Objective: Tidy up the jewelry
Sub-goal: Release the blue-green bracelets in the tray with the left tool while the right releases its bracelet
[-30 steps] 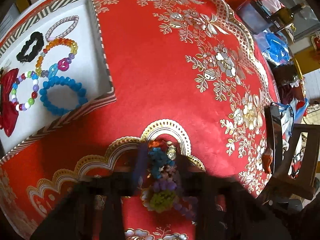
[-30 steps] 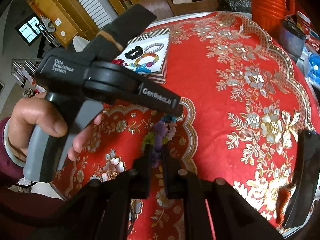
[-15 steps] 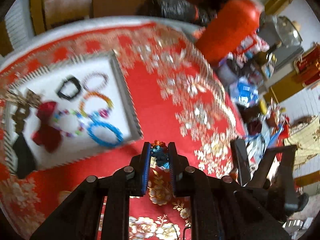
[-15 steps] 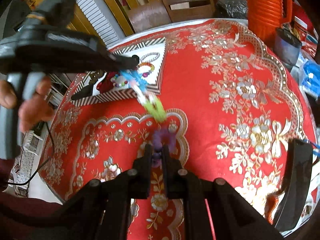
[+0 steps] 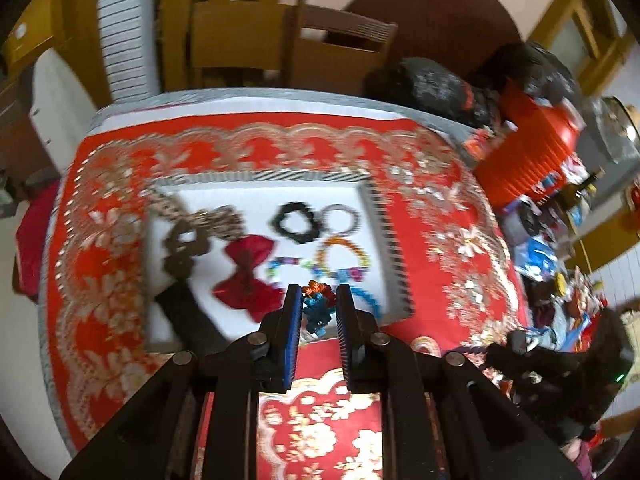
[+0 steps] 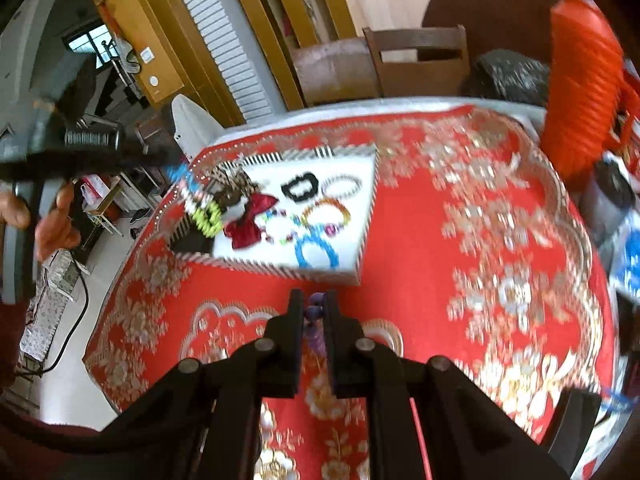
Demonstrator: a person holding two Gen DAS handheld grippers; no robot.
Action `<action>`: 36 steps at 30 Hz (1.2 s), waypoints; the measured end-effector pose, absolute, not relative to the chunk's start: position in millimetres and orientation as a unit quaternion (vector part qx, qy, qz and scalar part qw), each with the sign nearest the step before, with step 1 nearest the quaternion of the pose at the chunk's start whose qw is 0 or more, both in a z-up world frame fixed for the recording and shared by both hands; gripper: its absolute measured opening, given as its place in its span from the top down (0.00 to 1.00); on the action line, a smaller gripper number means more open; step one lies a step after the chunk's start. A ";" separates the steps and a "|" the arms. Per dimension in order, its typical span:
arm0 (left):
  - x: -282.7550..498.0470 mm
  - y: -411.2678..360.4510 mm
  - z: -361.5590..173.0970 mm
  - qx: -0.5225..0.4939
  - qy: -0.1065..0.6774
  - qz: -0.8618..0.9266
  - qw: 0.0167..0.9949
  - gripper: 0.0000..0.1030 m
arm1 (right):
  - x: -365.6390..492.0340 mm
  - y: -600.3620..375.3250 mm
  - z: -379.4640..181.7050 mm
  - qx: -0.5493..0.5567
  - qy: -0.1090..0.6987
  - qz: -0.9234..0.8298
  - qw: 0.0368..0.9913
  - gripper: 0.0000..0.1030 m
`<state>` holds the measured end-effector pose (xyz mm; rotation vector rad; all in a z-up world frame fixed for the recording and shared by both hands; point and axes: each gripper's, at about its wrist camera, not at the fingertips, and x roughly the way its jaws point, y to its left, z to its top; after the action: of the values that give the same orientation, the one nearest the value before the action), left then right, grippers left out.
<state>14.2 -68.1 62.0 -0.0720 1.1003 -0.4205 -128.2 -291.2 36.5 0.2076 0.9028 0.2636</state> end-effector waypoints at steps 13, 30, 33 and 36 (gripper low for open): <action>53.7 -21.7 23.0 -0.070 0.541 -0.138 0.827 0.95 | -40.8 -245.8 46.2 0.075 0.439 0.152 0.882 0.91; 107.5 -1.4 -33.9 -0.120 0.572 -0.106 0.805 0.95 | 98.5 -167.6 15.3 0.049 0.481 0.201 0.852 0.91; 111.0 4.1 -40.9 -0.128 0.576 -0.100 0.801 0.95 | 122.4 -155.1 10.4 0.045 0.482 0.207 0.850 0.91; 114.2 6.8 -44.5 -0.128 0.574 -0.092 0.804 0.95 | 145.8 -147.0 1.7 0.055 0.487 0.213 0.845 0.91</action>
<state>114.2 6.8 -44.5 -0.2743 1.2294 -0.1980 145.8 -147.0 1.7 0.1159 1.0266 0.4496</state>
